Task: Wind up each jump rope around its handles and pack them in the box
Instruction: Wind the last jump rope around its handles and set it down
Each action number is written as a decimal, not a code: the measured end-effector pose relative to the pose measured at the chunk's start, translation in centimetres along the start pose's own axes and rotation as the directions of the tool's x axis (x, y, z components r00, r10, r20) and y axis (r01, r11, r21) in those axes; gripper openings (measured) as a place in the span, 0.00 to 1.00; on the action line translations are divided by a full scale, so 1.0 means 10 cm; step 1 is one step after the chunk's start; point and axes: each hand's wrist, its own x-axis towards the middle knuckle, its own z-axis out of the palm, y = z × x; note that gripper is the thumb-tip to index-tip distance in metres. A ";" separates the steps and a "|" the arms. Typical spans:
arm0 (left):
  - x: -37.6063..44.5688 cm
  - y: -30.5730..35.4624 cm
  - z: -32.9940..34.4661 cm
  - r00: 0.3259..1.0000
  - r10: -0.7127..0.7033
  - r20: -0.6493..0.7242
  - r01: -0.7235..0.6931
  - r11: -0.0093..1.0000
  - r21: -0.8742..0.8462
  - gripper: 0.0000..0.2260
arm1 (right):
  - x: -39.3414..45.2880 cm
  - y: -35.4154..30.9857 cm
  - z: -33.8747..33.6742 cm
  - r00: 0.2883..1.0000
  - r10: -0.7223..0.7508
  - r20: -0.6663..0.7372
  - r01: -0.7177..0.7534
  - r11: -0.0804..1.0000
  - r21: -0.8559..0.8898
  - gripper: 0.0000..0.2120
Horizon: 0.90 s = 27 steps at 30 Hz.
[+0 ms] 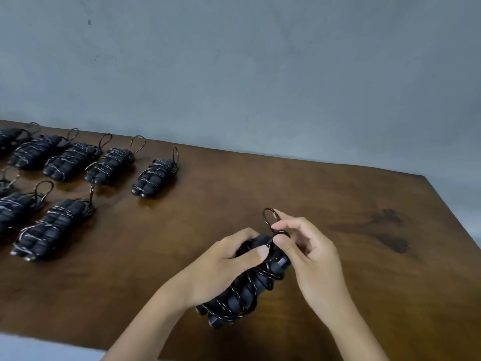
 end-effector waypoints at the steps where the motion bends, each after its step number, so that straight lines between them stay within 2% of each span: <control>1: -0.02 -0.01 0.01 1.000 0.002 -0.013 -0.002 1.000 0.001 0.18 | -0.02 0.02 0.00 1.000 -0.004 0.023 0.004 1.000 0.011 0.06; 4: -0.07 -0.05 0.03 0.999 0.001 -0.044 0.000 1.000 0.002 0.16 | -0.08 0.06 -0.02 0.989 -0.001 0.146 -0.007 0.999 0.054 0.15; 7: -0.09 -0.09 0.04 0.998 0.001 -0.055 -0.001 1.000 0.006 0.17 | -0.10 0.08 -0.03 0.982 0.021 0.187 -0.038 0.996 0.086 0.20; 11: -0.13 -0.16 -0.01 1.000 0.000 -0.016 0.000 0.999 0.046 0.16 | -0.10 0.08 0.05 0.983 0.020 0.182 -0.038 0.994 0.101 0.18; 16: -0.16 -0.21 -0.15 1.000 0.004 -0.015 -0.003 1.000 0.012 0.16 | -0.07 0.05 0.28 0.993 0.038 0.111 -0.053 0.990 0.130 0.22; 21: -0.17 -0.27 -0.42 0.992 0.009 -0.122 -0.017 0.998 -0.067 0.16 | 0.02 0.00 0.66 0.994 0.107 -0.004 -0.105 0.985 0.134 0.18; 27: -0.28 -0.40 -0.95 0.956 -0.035 -0.293 0.004 0.994 -0.108 0.20 | 0.09 -0.14 1.30 0.990 0.143 -0.012 -0.140 0.981 0.132 0.13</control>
